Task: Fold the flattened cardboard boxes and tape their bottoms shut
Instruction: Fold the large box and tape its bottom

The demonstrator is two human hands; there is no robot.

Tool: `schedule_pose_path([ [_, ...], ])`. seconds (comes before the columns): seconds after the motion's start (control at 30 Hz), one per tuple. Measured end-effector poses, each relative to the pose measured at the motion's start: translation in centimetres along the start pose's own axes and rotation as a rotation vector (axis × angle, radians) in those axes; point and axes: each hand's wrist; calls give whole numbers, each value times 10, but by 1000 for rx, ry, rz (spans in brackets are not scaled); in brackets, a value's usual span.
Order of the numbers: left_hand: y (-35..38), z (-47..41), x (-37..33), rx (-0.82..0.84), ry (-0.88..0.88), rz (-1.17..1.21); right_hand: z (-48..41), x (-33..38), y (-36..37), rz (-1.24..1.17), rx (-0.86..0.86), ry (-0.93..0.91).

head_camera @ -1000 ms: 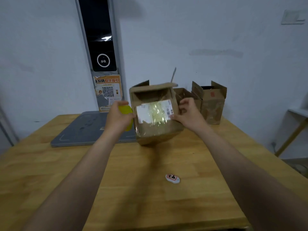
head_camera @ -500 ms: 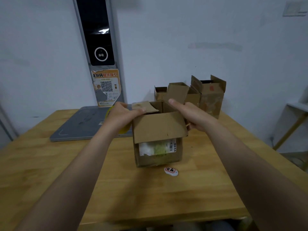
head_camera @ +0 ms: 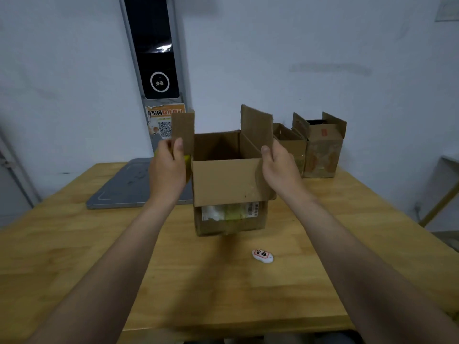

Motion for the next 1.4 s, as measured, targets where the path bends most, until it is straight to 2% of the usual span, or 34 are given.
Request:
schedule_pose_path([
  [0.13, -11, -10, 25, 67, -191, 7, -2, -10, 28, -76, 146, -35],
  [0.27, -22, -2, 58, 33, -412, 83, 10, -35, 48, -152, 128, -202],
  [0.4, -26, -4, 65, 43, -412, 102, 9, -46, 43, -45, 140, -403],
  [0.53, -26, -7, 62, 99, -374, 102, 4, -50, 33, 126, 361, -498],
  [0.6, -27, -8, 60, 114, -370, 113, 6, -51, 31, 160, 366, -514],
  [0.77, -41, -8, 58, 153, -354, 192, 7, -50, 32, 14, 346, -383],
  [0.9, -50, 3, 49, 281, -382, 207, 12, -40, 49, -144, 72, -220],
  [1.03, -51, 15, 48, 383, -338, 75, 19, -34, 59, -307, -62, -36],
  [1.13, -44, 23, 54, 378, -303, -102, 20, -29, 60, -270, 49, 78],
  [1.23, -36, 27, 52, 340, -258, -194, 21, -23, 63, -83, 199, 14],
  [1.4, -25, 19, 52, 341, -117, -322, 15, -14, 72, -72, 363, 36],
])
Point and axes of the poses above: each hand's wrist, its own z-axis away from the middle knuckle, its own y-axis out of the palm, x = y × z, and after that the axes turned 14 degrees about z, right-handed
